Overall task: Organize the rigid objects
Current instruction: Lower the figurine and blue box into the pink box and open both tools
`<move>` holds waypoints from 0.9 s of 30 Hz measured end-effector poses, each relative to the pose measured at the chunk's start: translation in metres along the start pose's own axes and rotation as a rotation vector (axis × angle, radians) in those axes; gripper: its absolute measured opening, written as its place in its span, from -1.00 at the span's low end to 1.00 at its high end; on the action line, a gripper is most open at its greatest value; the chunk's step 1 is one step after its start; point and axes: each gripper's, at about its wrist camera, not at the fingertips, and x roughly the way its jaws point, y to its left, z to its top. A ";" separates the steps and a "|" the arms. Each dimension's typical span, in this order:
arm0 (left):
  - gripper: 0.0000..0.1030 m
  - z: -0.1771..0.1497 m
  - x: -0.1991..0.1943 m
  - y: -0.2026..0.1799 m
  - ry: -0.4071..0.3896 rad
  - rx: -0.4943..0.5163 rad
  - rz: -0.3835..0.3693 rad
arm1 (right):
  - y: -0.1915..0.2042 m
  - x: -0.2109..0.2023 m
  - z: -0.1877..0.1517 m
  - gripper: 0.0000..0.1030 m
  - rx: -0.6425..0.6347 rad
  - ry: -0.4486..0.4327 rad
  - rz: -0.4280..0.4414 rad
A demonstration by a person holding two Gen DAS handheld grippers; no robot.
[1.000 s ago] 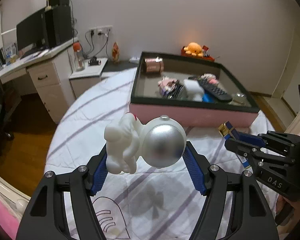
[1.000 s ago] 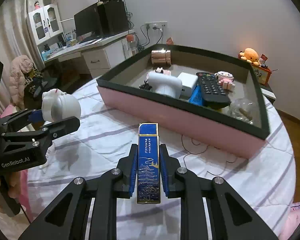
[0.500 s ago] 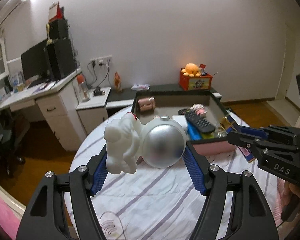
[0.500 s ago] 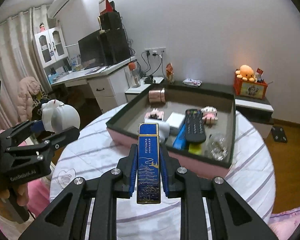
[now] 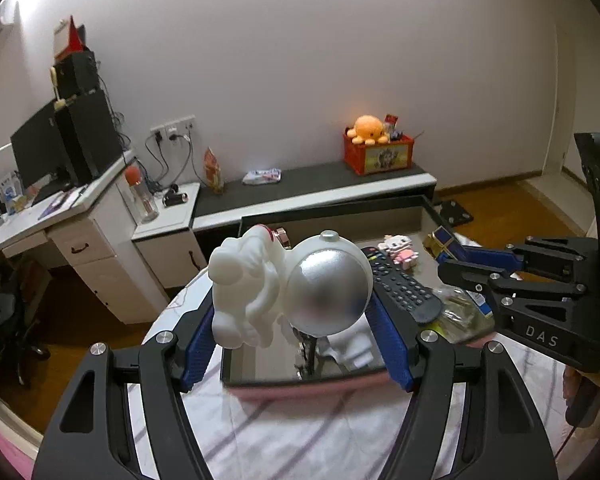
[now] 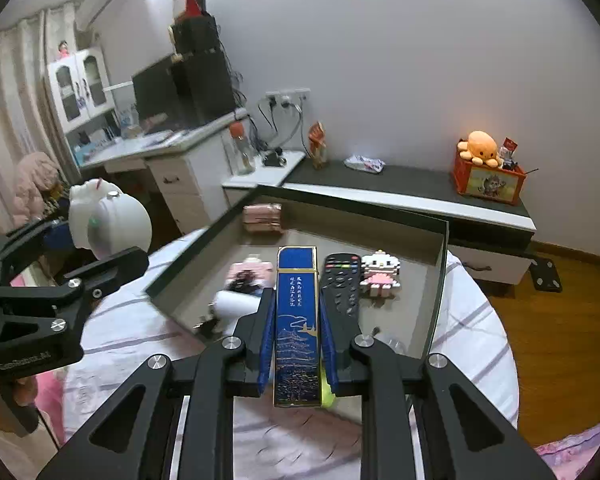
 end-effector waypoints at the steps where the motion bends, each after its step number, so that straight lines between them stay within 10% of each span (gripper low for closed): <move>1: 0.38 0.001 0.009 0.000 0.013 0.003 0.000 | -0.002 0.011 0.003 -0.59 0.000 0.016 0.002; 21: 0.36 -0.021 0.079 0.010 0.164 0.017 0.026 | 0.005 0.077 -0.002 -0.54 0.011 0.144 0.065; 27: 0.83 -0.024 0.054 0.016 0.116 0.007 0.072 | 0.016 0.054 -0.002 -0.12 -0.001 0.130 0.034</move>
